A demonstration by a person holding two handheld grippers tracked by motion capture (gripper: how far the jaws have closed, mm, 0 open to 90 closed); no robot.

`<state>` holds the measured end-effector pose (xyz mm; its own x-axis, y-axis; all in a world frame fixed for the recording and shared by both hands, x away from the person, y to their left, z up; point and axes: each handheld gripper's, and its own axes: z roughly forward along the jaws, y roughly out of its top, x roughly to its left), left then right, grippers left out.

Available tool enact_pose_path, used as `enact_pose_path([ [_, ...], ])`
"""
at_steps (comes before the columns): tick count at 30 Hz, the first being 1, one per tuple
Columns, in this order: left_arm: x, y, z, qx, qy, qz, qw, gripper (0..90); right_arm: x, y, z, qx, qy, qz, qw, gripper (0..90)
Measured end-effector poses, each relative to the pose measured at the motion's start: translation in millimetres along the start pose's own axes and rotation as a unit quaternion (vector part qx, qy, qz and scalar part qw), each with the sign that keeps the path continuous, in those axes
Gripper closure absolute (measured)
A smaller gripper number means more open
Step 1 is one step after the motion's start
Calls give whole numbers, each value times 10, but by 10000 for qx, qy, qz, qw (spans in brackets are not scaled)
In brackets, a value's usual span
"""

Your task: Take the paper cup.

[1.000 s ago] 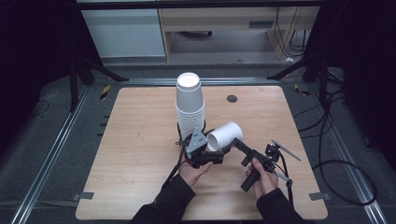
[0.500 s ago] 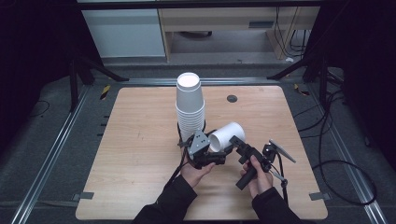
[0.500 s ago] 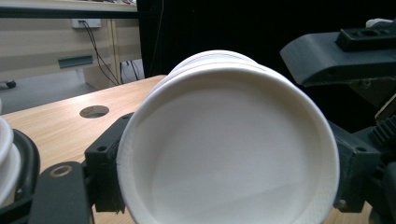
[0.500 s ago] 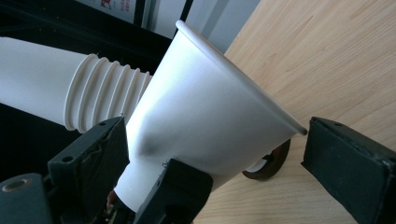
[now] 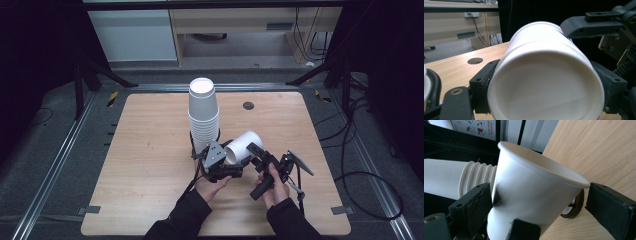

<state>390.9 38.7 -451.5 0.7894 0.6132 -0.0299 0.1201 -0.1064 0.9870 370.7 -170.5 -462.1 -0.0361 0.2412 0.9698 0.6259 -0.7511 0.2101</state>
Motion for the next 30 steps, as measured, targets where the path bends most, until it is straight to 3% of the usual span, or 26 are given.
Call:
enact_pose_path([
  [30,-171,-20,44,162,-160,103,9997,195,-29,50,104,-227,-67,-65,9997,86],
])
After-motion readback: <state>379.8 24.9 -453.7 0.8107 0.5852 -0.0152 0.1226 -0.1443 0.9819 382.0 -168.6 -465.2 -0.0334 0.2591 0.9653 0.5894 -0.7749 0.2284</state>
